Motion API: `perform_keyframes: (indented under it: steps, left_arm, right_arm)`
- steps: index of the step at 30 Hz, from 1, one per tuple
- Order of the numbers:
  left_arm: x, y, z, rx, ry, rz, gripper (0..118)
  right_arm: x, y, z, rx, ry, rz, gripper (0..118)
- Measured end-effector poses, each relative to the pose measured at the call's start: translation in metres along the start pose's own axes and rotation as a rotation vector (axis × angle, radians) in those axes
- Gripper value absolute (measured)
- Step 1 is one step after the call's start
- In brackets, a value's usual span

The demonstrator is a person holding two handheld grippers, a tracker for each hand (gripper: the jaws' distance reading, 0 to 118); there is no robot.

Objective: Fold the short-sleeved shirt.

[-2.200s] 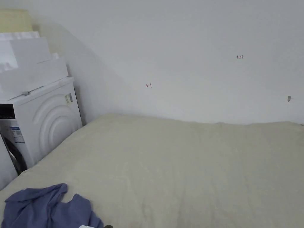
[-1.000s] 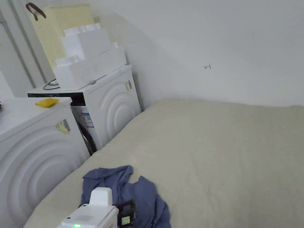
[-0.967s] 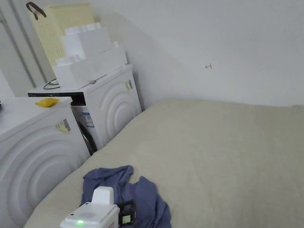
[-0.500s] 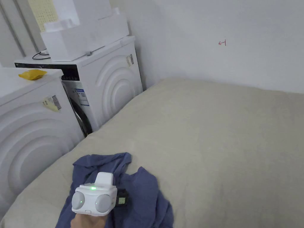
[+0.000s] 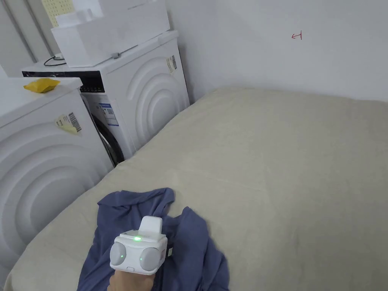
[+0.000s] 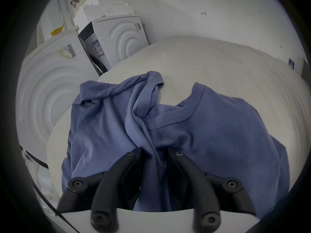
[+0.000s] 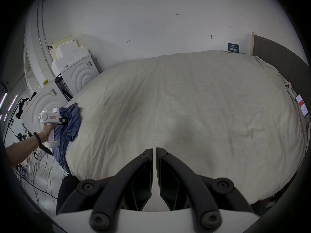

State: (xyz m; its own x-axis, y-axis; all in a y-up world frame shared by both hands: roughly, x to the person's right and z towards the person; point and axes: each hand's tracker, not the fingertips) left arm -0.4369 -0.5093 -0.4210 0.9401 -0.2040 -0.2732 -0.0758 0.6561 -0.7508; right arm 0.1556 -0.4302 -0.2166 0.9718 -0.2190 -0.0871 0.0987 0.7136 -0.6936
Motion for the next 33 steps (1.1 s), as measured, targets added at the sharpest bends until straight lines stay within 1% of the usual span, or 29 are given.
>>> perform_keyframes:
  steps: [1, 2, 3, 5, 7, 11, 14, 17, 20, 22, 23, 25, 26, 29, 31, 33]
  left_arm:
    - [-0.006, 0.002, -0.006, 0.001, -0.008, 0.029, 2]
    - [-0.012, 0.004, -0.005, -0.001, 0.003, 0.042, 1]
    - [-0.019, 0.006, 0.000, -0.005, -0.024, 0.079, 0]
    - [-0.038, 0.011, 0.018, 0.063, -0.102, 0.168, 0]
    - [-0.053, 0.020, 0.045, 0.128, -0.104, 0.216, 0]
    - [-0.071, 0.045, 0.121, 0.198, -0.107, 0.204, 0]
    - [-0.079, 0.071, 0.169, 0.307, -0.122, 0.201, 0]
    - [-0.081, 0.113, 0.220, 0.426, -0.112, 0.194, 0]
    - [-0.069, 0.163, 0.271, 0.531, -0.147, 0.146, 0]
    - [-0.052, 0.195, 0.297, 0.590, -0.153, 0.115, 0]
    - [-0.042, 0.207, 0.304, 0.599, -0.174, 0.080, 0]
    - [-0.008, 0.225, 0.312, 0.616, -0.143, -0.020, 0]
    - [0.009, 0.228, 0.310, 0.613, -0.151, -0.050, 0]
    - [0.080, 0.219, 0.282, 0.552, -0.276, -0.104, 0]
    - [0.142, 0.197, 0.255, 0.498, -0.359, -0.120, 0]
    - [0.208, 0.166, 0.224, 0.397, -0.476, -0.101, 0]
  right_arm:
    - [0.000, 0.000, 0.002, 0.002, 0.002, 0.003, 4]
    - [0.001, 0.000, 0.004, 0.003, 0.005, 0.007, 4]
    - [0.002, 0.000, 0.007, 0.004, 0.007, 0.014, 4]
    - [0.004, 0.000, 0.014, 0.019, 0.008, 0.022, 4]
    - [0.010, -0.003, 0.021, 0.032, 0.014, 0.017, 4]
    - [0.021, -0.009, 0.033, 0.051, 0.029, -0.043, 4]
    - [0.027, -0.016, 0.048, 0.082, 0.058, -0.091, 4]
    - [0.034, -0.021, 0.065, 0.108, 0.063, -0.101, 4]
    - [0.044, -0.026, 0.081, 0.155, 0.041, -0.124, 4]
    - [0.053, -0.028, 0.090, 0.182, 0.022, -0.150, 4]
    - [0.057, -0.030, 0.094, 0.196, 0.009, -0.165, 4]
    - [0.067, -0.033, 0.102, 0.214, -0.008, -0.194, 4]
    - [0.071, -0.036, 0.104, 0.220, -0.017, -0.211, 4]
    - [0.084, -0.045, 0.112, 0.230, -0.044, -0.252, 4]
    - [0.090, -0.051, 0.116, 0.227, -0.060, -0.268, 4]
    - [0.096, -0.056, 0.120, 0.226, -0.081, -0.284, 4]
